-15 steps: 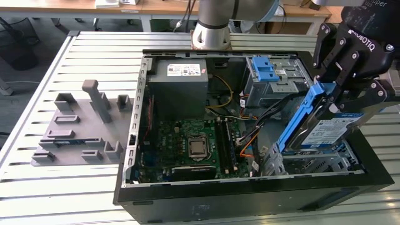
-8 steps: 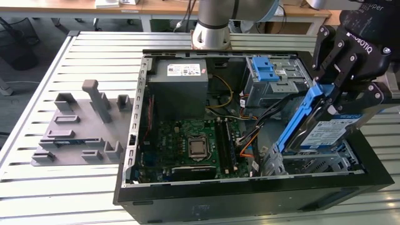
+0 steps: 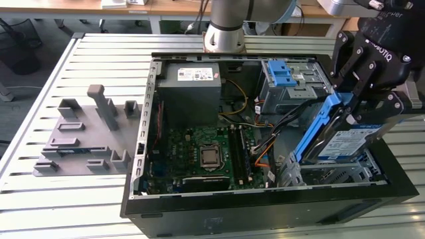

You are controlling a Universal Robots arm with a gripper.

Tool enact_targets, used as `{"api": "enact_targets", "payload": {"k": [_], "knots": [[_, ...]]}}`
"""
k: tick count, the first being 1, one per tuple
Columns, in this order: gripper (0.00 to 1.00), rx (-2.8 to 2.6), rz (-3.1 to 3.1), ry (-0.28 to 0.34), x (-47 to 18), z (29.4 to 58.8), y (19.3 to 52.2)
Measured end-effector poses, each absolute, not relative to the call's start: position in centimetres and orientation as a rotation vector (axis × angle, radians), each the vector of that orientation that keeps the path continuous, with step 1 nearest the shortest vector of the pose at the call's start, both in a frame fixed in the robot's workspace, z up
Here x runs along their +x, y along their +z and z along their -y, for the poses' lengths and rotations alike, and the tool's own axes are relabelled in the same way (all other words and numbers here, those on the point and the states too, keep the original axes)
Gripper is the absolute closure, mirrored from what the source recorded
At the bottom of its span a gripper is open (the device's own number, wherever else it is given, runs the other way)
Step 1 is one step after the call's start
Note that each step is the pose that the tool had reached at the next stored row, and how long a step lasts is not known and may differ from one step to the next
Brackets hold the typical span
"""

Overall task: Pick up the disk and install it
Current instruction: 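Insert the disk into the insertion slot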

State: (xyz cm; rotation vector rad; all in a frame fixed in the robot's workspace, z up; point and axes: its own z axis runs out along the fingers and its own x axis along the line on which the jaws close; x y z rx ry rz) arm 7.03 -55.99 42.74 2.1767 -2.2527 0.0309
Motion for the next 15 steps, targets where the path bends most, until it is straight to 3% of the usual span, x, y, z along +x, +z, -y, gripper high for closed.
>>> {"api": "enact_targets", "payload": {"k": [15], "knots": [[0.63, 2.177, 2.253, 0.031, 7.0, 56.0, 41.7]]}}
